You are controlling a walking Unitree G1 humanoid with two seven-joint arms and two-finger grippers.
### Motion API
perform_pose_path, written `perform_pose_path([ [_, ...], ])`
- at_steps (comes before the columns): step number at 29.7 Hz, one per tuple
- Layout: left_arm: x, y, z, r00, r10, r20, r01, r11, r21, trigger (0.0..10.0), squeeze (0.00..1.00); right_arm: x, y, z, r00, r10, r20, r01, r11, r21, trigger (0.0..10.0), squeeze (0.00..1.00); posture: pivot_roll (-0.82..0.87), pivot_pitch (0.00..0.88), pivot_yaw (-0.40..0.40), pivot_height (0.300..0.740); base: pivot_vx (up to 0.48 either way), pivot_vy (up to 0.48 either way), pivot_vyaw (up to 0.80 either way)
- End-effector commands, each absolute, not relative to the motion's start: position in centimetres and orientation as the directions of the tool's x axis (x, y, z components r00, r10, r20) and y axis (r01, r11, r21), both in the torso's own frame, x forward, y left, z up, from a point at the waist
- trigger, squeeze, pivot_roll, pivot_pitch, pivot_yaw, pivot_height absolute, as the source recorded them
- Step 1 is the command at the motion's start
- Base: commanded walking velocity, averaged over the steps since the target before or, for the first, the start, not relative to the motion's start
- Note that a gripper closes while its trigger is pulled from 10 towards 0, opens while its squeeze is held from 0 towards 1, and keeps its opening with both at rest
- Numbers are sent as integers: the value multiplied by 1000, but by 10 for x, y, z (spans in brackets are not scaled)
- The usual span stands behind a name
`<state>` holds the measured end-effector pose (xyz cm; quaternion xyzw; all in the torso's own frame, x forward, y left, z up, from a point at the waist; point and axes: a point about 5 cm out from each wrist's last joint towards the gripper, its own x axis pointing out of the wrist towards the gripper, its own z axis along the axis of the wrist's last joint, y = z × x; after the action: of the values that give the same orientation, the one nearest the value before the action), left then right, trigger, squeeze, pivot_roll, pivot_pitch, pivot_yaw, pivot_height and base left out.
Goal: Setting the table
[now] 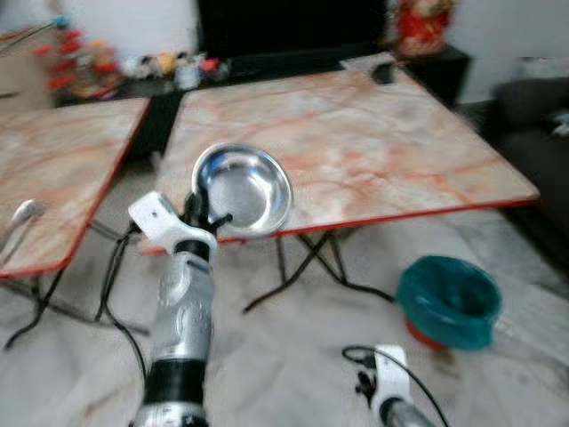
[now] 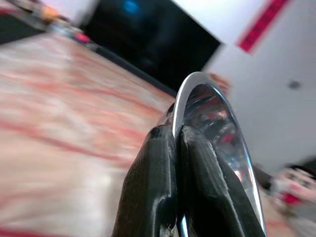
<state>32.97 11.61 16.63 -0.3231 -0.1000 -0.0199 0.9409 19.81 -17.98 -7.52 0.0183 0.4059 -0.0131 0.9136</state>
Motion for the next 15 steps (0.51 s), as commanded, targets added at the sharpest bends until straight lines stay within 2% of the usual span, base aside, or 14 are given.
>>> perform_pose_path([
  [1, 331, 134, 174, 970, 76, 229, 76, 804, -589, 10000, 0, 208, -163, -71, 693, 33, -720, 11, 998, 57, 10000, 0, 26, 0, 37, 740, 334, 0, 0],
  [15, 331, 131, 173, 971, 60, 231, 91, 802, -590, 10000, 0, 207, -162, -72, 691, 42, -722, 1, 998, 59, 10000, 0, 21, 0, 40, 740, 335, 0, 0],
])
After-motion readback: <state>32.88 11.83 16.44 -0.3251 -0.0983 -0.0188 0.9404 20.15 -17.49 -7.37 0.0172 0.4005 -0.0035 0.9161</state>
